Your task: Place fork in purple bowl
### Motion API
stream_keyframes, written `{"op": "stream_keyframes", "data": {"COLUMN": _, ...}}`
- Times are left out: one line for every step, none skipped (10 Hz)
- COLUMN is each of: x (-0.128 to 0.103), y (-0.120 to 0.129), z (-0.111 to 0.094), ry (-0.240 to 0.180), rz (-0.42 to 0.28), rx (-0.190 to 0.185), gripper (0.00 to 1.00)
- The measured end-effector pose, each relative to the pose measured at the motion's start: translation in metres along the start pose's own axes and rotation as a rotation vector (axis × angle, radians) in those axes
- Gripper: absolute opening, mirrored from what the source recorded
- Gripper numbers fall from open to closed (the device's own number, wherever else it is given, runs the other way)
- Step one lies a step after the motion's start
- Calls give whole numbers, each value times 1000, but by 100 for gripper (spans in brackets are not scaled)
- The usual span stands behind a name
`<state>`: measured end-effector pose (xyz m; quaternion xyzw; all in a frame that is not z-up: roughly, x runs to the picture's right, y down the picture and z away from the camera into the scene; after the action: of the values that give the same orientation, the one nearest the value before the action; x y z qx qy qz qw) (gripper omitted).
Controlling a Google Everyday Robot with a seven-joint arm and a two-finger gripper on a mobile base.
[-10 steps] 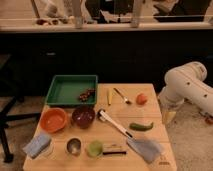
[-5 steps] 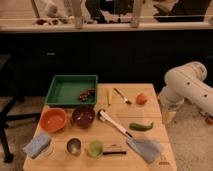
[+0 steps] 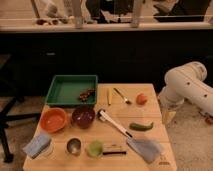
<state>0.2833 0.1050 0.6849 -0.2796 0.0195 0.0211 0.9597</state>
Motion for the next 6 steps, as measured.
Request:
{"op": "stream_keyframes", "data": {"x": 0, "y": 0, "z": 0, "ry": 0, "rz": 0, "rx": 0, "gripper": 80}}
{"op": "stream_keyframes", "data": {"x": 0, "y": 0, "z": 0, "ry": 0, "rz": 0, "rx": 0, "gripper": 80}}
{"op": "stream_keyframes", "data": {"x": 0, "y": 0, "z": 0, "ry": 0, "rz": 0, "rx": 0, "gripper": 80}}
{"op": "stream_keyframes", "data": {"x": 0, "y": 0, "z": 0, "ry": 0, "rz": 1, "rx": 0, "gripper": 80}}
{"op": "stream_keyframes", "data": {"x": 0, "y": 0, "z": 0, "ry": -1, "rz": 8, "rx": -1, "gripper": 80}}
{"op": "stream_keyframes", "data": {"x": -5, "y": -3, "z": 2, "ry": 7, "rz": 31, "rx": -10, "gripper": 80}}
